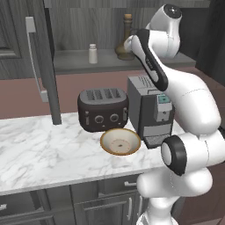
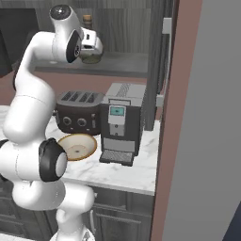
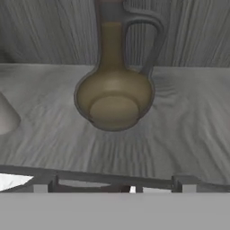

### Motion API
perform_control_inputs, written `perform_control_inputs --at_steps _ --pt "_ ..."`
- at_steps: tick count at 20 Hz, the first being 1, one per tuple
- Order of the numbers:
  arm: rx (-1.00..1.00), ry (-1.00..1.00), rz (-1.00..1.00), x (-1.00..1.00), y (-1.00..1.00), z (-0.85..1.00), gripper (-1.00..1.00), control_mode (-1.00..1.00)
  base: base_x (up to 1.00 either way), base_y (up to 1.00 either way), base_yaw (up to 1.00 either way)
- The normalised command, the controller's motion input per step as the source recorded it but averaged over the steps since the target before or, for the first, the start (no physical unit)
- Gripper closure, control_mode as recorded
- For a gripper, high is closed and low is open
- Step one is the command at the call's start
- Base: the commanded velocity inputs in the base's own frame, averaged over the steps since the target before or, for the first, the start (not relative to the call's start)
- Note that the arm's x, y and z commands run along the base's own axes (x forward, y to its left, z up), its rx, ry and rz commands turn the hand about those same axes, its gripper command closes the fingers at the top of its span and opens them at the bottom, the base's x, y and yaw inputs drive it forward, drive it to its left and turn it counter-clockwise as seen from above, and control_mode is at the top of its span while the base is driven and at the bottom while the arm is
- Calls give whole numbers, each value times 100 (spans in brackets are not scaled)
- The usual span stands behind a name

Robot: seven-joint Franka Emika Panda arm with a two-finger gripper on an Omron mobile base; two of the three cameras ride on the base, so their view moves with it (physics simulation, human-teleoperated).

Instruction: Retrieve the bottle and the shaker from the cabinet and place them next to the mixing bowl on the counter. Then add garlic from the fridge to the mixing bowl.

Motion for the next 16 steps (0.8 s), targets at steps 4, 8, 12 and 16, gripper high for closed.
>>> perform_control_inputs --at_steps 4,8,12,16 --pt "0 -15 5 31 2 0 -100 -100 0 0 0" --pt "0 -12 1 51 4 0 -100 -100 0 0 0" --pt "0 -5 0 58 1 0 -100 -100 0 0 0" --pt "0 5 0 24 0 14 -100 -100 0 0 0"
